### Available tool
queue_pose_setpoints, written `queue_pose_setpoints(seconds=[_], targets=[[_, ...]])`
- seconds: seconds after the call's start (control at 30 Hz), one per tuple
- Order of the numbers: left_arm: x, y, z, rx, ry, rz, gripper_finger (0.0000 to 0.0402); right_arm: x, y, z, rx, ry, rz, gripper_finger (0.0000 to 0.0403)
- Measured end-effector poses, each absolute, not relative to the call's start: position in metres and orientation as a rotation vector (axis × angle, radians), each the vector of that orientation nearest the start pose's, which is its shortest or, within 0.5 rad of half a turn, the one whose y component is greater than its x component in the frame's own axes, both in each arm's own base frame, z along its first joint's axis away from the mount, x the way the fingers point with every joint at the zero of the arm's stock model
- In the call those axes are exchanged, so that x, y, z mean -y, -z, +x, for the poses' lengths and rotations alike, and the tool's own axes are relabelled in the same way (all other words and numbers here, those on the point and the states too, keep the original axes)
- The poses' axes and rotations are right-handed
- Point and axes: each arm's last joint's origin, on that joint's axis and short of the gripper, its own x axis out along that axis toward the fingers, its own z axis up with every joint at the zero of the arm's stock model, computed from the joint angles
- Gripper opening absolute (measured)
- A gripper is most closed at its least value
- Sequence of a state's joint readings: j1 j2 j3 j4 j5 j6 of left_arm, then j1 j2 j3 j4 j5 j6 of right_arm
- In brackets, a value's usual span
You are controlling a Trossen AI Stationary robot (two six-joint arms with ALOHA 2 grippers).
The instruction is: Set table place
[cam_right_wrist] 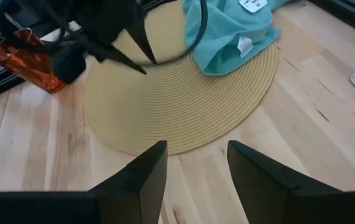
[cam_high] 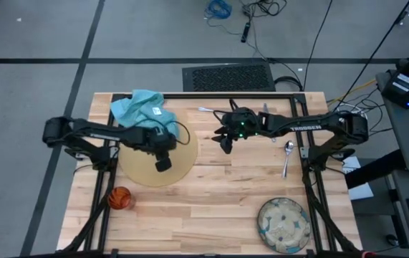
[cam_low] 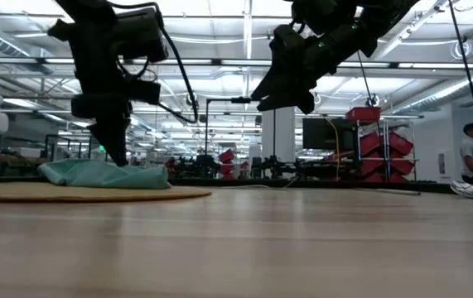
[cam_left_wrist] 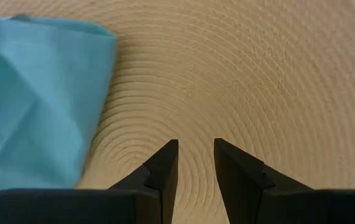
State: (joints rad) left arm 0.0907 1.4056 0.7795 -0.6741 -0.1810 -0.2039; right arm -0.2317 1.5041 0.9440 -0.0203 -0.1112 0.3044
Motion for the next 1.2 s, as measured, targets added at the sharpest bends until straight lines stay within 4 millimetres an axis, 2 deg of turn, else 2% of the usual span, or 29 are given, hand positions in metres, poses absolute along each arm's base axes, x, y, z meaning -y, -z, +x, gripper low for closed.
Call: queue_pose_setpoints(seconds=[0.13,0.23,0.3,0.4,0.5,0.6,0.77,0.87,1.03,1.2], targets=[[-0.022,-0.161,0.243,-1.307,-0.356,-0.083,0.0085,0.071,-0.237,0.314,-0.543,0.202,0.391,0.0160],[-0.018,-0.153,0.247,-1.332,-0.344,-0.056,0.0051,0.071,-0.237,0.314,-0.543,0.202,0.391,0.0160],[-0.014,-0.152,0.251,-1.309,-0.328,-0.037,0.0016,0.071,-0.236,0.314,-0.544,0.203,0.392,0.0160],[-0.010,-0.155,0.253,-1.281,-0.270,-0.066,0.0013,0.071,-0.236,0.314,-0.545,0.202,0.392,0.0160],[-0.003,-0.161,0.255,-1.241,-0.167,-0.192,0.0025,0.071,-0.236,0.314,-0.548,0.181,0.400,0.0160],[0.013,-0.166,0.260,-1.185,-0.009,-0.312,0.0040,0.071,-0.236,0.313,-0.556,0.178,0.403,0.0160],[0.040,-0.169,0.262,-1.169,0.150,-0.336,0.0084,0.071,-0.236,0.313,-0.556,0.174,0.396,0.0160],[0.048,-0.168,0.260,-1.179,0.129,-0.323,0.0121,0.071,-0.236,0.313,-0.556,0.171,0.393,0.0160],[0.055,-0.166,0.260,-1.145,-0.021,-0.234,0.0180,0.071,-0.236,0.313,-0.557,0.167,0.387,0.0160],[0.064,-0.158,0.263,-1.125,-0.088,-0.182,0.0213,0.071,-0.236,0.313,-0.558,0.157,0.390,0.0160]])
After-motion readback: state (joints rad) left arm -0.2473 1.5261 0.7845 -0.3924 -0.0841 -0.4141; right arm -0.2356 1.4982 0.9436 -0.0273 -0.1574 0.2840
